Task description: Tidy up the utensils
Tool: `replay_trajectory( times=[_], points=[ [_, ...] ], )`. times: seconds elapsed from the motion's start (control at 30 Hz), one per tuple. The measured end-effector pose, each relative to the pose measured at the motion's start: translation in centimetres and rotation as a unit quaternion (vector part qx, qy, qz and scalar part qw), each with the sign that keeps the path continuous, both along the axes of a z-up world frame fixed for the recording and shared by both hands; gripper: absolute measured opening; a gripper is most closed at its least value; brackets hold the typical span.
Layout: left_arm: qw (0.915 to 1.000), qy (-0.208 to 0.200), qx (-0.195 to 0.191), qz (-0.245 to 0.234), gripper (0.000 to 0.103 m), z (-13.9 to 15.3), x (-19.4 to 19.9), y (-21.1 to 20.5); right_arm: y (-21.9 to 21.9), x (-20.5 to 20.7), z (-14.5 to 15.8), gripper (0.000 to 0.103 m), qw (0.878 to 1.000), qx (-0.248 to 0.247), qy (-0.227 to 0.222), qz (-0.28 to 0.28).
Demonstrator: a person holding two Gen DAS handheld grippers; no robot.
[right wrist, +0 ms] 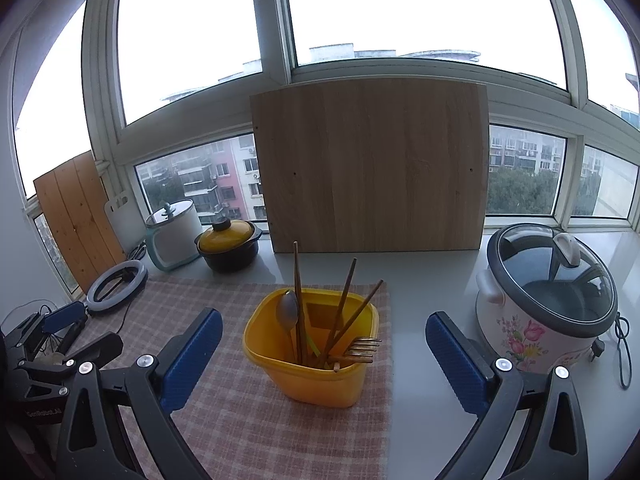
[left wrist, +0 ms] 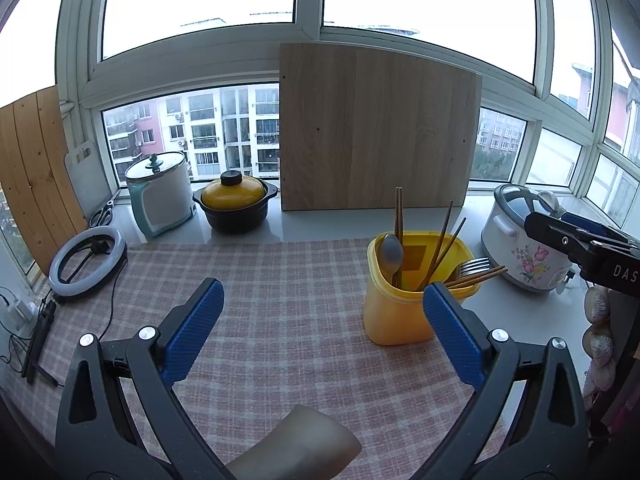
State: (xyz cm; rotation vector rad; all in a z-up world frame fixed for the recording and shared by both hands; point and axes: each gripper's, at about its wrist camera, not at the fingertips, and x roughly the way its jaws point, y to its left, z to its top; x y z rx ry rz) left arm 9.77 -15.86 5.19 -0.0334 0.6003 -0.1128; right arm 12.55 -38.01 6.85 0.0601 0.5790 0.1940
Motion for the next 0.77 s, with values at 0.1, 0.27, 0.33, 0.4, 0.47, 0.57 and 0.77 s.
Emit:
replay_trajectory(
  times=[0.1,0.27,0.33,0.4,0.47,0.57,0.77],
  points=[
    [1.0,0.0,0.003,0.001,0.101,0.02,-0.03,-0.08,-0.07,0.0,-0.12,0.103,1.0,0.0,0.002,-0.002],
    [1.0,0.001,0.008,0.001,0.101,-0.06,0.01,0.02,-0.12,-0.02,-0.3,0.103,1.0,0.002,0.007,-0.001],
    [0.9999,0.0,0.011,0.002,0.101,-0.08,-0.01,0.05,-0.09,-0.04,-0.37,0.103,1.0,0.001,0.007,-0.001],
    [0.9999,0.002,0.012,0.003,0.101,-0.13,0.02,0.08,-0.1,-0.04,-0.41,0.103,1.0,0.002,0.009,-0.001],
    [0.9999,0.004,0.013,0.004,0.101,-0.17,0.08,0.12,-0.09,-0.07,-0.42,0.103,1.0,0.002,0.009,-0.001],
    [0.9998,0.003,0.017,0.005,0.101,-0.2,0.12,0.14,-0.11,-0.01,-0.43,0.103,1.0,0.002,0.009,-0.001],
    [0.9995,-0.001,0.03,0.008,0.101,-0.3,0.22,0.11,-0.2,-0.21,-0.82,0.103,1.0,0.002,0.013,-0.001]
  ],
)
